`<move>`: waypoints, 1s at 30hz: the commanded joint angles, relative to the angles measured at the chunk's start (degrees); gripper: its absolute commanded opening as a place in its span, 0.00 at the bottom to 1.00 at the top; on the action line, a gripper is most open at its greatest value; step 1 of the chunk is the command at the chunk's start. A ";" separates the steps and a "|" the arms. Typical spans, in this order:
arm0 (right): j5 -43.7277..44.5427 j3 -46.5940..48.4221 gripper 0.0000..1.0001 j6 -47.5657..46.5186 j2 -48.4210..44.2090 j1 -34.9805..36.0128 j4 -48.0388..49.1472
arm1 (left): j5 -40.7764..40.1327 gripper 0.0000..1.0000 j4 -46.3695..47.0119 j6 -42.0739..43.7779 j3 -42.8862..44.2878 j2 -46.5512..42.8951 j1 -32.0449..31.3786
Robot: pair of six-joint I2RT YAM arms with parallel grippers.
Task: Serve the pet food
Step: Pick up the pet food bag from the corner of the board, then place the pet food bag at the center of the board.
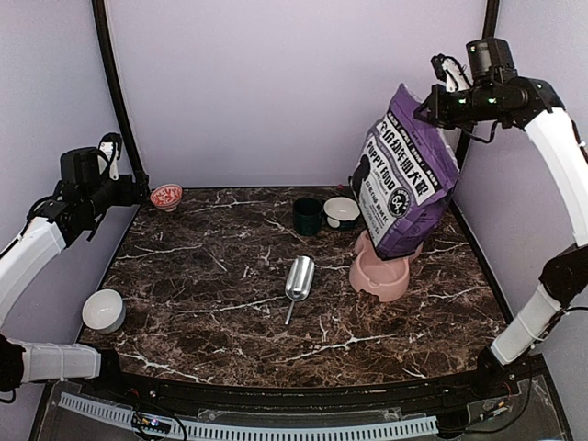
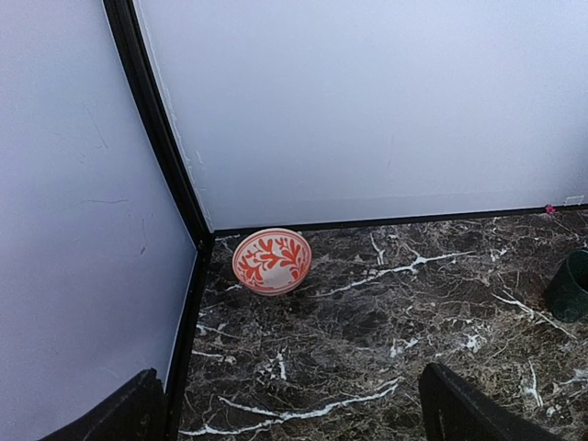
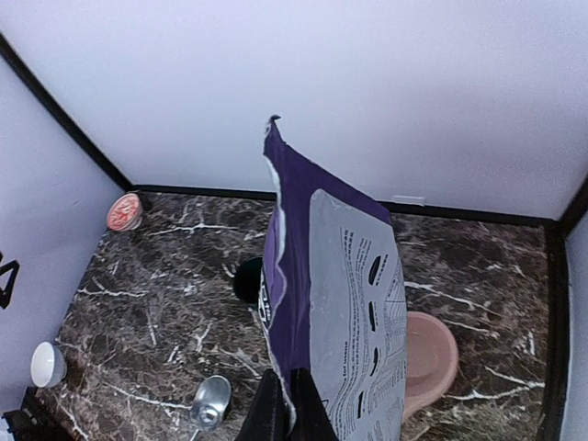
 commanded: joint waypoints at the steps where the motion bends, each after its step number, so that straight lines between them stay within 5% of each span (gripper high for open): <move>1: -2.80 9.39 0.00 0.23 -1.79 5.01 31.56 | -0.40 0.99 0.63 -0.09 -0.31 -1.41 -0.30; 16: 2.60 18.55 0.00 -8.66 8.92 25.78 40.99 | -0.48 0.99 0.49 -0.27 -0.24 -1.36 -0.31; 30: 5.30 22.41 0.00 -8.79 16.07 33.73 53.33 | -0.47 0.99 0.50 -0.19 -0.35 -1.91 -0.44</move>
